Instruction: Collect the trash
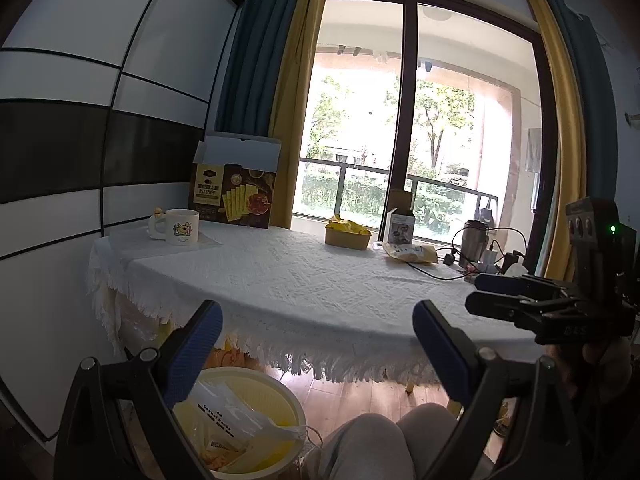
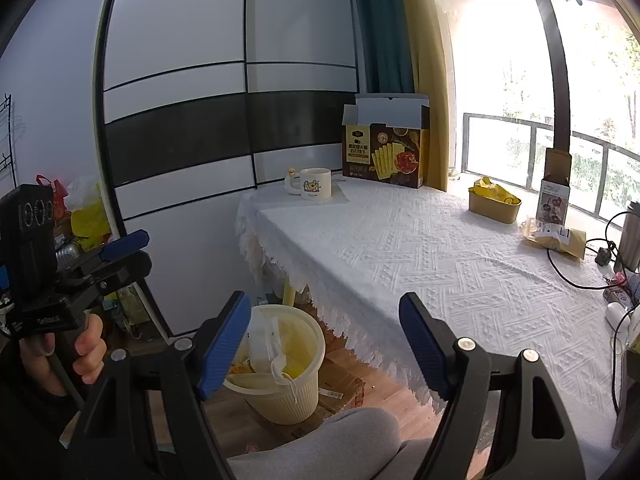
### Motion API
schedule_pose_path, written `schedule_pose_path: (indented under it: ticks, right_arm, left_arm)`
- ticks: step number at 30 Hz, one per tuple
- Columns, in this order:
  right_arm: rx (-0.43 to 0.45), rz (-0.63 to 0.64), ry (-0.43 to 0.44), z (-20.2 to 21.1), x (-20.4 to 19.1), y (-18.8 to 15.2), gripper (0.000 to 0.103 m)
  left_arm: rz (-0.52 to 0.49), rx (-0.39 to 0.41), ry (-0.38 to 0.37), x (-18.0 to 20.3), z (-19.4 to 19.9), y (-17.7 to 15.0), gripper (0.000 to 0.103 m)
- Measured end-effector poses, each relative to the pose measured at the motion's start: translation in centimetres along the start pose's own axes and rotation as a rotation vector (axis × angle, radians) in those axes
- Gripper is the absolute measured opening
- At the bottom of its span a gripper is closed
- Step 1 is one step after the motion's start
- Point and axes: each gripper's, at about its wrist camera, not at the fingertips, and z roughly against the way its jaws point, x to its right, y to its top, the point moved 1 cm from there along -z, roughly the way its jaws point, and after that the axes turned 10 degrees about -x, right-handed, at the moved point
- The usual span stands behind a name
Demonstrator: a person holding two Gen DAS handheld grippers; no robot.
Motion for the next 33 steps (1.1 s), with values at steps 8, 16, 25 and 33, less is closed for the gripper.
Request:
schedule_pose_path:
  ticks: [8, 16, 25, 33]
  right_arm:
    - [0.004, -0.001, 0.001, 0.1, 0.0, -0.1, 0.075]
    - [0.005, -0.001, -0.001, 0.2, -0.2, 0.0, 0.075]
    - [0.001, 0.0, 0.005, 0.0, -0.7, 0.1, 0.075]
    - [0.008, 0.003, 0.013, 0.2, -1.2, 0.2, 0.075]
  left_arm:
    - [-0.003, 0.002, 0.001, 0.2, 0.0, 0.1, 0.096]
    - [-0.01, 0.002, -0.004, 0.3, 0.2, 0.1, 0.096]
    - [-0.015, 0.003, -0.006, 0.2, 0.6, 0.1, 0.096]
    - [-0.027, 0.002, -0.01, 0.2, 1.0, 0.2, 0.096]
